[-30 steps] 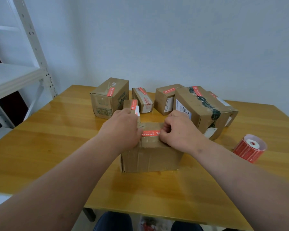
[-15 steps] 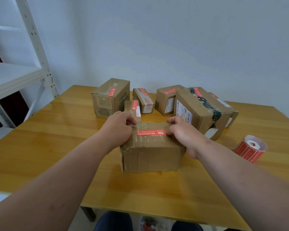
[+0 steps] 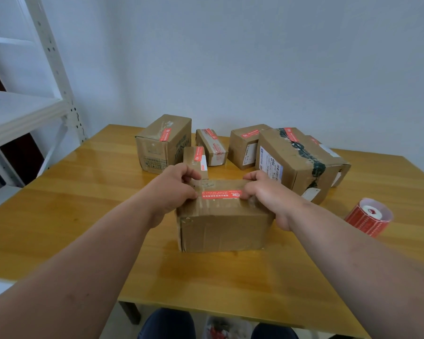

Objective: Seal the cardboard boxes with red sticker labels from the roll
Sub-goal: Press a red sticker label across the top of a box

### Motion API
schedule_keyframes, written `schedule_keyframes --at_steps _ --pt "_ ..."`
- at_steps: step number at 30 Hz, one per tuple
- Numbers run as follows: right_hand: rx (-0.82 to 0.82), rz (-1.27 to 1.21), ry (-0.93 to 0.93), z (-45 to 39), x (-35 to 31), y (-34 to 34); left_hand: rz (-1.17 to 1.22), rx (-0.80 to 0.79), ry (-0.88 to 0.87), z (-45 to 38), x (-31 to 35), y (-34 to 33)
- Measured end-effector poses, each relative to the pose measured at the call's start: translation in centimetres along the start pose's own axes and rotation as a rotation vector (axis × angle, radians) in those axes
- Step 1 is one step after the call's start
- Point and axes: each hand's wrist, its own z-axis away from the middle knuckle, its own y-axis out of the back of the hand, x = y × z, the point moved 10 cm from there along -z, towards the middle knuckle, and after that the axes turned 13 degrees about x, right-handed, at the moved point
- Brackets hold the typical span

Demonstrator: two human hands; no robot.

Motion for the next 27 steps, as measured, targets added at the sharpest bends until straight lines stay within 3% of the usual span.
schedule_keyframes --at_steps 5,11,16,22,27 --pt "0.067 0.189 0.057 -0.1 -0.6 -0.3 -0.369 0.192 -0.15 -0.2 0.9 -0.2" --pt "0.015 0.135 0.031 -0.1 -0.3 -0.2 -0.152 0.098 -0.05 -0.7 -0.2 -0.1" --pt "0.076 0.285 0.048 -0.3 -0.6 -0.2 -0.385 0.224 -0.154 -0.2 0.9 -0.3" --pt "-0.02 0.128 -0.02 0.0 -0.3 -0.2 -0.172 0.126 -0.06 -1.0 -0.4 -0.1" --pt "0.063 0.172 0.04 -0.6 -0.6 0.0 -0.322 0.253 -0.132 -0.8 0.7 -0.1"
